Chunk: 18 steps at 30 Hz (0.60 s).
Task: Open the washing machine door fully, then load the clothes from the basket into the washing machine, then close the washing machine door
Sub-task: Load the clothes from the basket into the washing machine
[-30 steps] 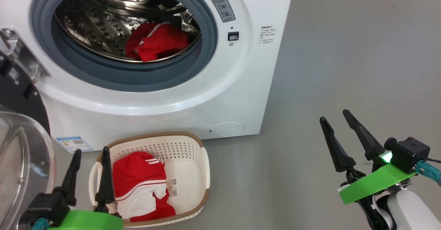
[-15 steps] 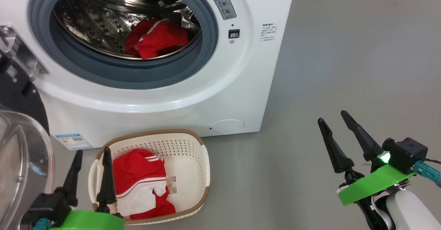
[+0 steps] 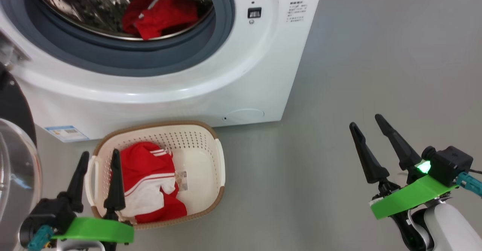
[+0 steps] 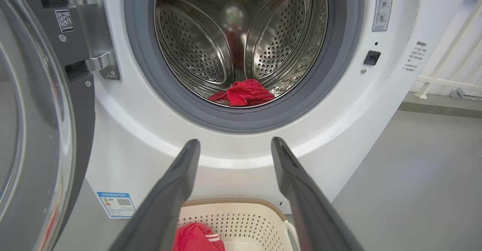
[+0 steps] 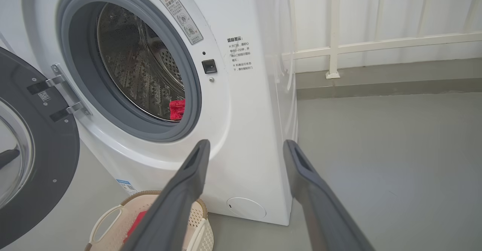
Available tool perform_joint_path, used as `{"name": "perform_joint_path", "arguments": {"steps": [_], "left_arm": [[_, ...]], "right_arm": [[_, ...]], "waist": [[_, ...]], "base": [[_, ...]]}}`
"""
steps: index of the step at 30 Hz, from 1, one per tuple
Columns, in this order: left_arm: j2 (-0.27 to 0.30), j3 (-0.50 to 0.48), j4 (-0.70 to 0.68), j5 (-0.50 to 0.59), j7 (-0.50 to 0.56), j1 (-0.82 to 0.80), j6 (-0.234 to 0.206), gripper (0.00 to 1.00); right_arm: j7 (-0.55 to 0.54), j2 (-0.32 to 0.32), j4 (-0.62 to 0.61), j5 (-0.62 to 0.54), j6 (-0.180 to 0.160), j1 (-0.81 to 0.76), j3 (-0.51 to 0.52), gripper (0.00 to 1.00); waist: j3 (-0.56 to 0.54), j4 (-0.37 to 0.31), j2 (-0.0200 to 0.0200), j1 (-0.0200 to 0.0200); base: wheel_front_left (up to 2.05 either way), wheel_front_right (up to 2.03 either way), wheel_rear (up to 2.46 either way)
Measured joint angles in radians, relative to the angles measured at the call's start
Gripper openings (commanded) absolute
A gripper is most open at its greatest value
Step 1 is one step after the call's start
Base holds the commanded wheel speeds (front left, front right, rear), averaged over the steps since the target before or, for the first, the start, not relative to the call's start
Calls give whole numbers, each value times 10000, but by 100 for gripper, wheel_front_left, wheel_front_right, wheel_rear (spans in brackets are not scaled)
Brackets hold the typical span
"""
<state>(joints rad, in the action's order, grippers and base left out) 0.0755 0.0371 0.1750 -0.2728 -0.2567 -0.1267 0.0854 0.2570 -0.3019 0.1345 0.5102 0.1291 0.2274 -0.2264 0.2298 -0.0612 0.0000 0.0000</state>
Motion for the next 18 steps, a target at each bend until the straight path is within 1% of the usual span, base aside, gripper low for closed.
{"name": "perform_joint_path", "arguments": {"steps": [12, 18], "left_arm": [[207, -12, 742, 0, 0, -1326, 86, 100], [272, -19, 1544, -6, 0, -2009, 159, 100]], "right_arm": [[0, 159, -230, -48, 0, 728, 117, 100], [0, 192, -322, -65, 0, 1077, 130, 100]], "waist": [[1394, -126, 0, 0], [2085, -176, 1, 0]], "base": [[0, 0, 0], [0, 0, 0]]}}
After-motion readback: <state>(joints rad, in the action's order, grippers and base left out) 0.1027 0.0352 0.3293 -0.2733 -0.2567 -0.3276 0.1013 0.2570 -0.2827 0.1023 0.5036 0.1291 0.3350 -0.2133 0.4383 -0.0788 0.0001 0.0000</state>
